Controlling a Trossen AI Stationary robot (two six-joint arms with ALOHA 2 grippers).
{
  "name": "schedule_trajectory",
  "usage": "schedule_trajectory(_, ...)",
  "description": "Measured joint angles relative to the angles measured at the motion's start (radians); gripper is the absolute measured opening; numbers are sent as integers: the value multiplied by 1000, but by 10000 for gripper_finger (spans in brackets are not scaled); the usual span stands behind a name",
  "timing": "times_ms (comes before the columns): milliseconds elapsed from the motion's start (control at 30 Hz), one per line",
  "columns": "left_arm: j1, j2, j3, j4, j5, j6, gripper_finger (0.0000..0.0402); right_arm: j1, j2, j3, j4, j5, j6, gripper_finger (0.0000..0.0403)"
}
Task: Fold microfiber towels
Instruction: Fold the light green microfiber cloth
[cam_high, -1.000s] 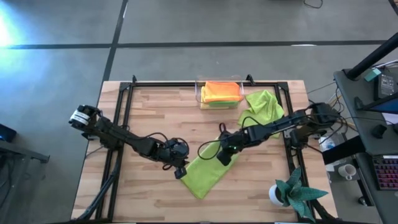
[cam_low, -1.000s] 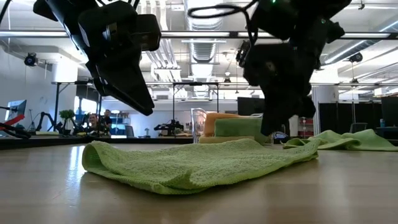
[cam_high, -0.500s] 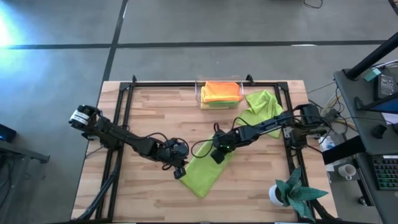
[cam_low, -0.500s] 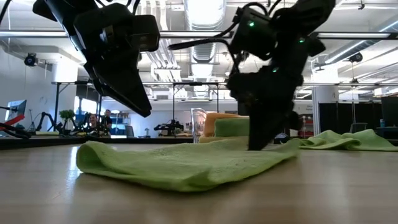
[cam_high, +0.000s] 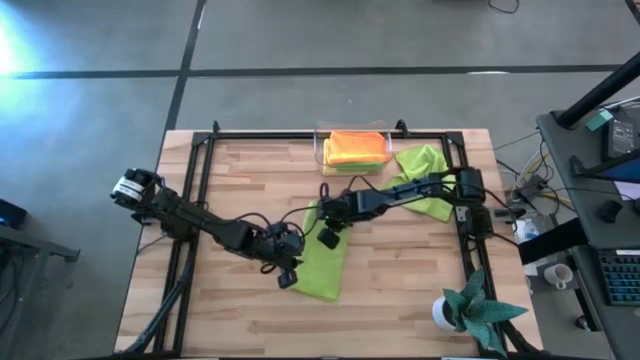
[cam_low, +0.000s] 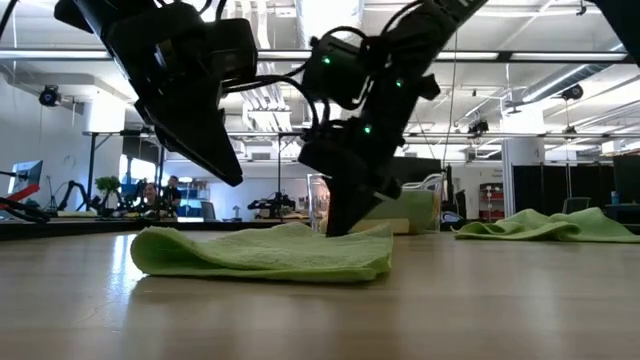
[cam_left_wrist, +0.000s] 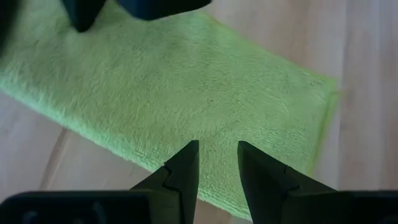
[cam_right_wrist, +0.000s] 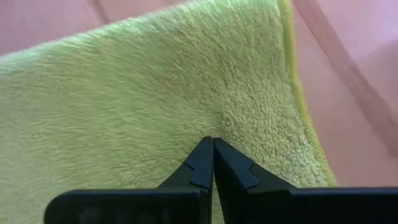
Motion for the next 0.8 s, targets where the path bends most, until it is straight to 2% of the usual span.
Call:
schedule_trajectory(167,-2,-11,3,-1,74,38,95,15,-48,45,-79,0,-45,9)
schedule_trajectory(433,-16,-66,5,-17,76,67,95,98,-231,-70,-86,52,-31,9)
schedule_trajectory(533,-28,-93,33,-122,37,67,95,154,-293,-121,-76,53,1,9)
schedule_trajectory(700,-65,-138,107,-374,-92,77,78,267,-361,-192,-12,53,57,9)
schedule_trajectory(800,-80,-163,136,-470,-113,137,61,334,-369,-216,34,52,89,9)
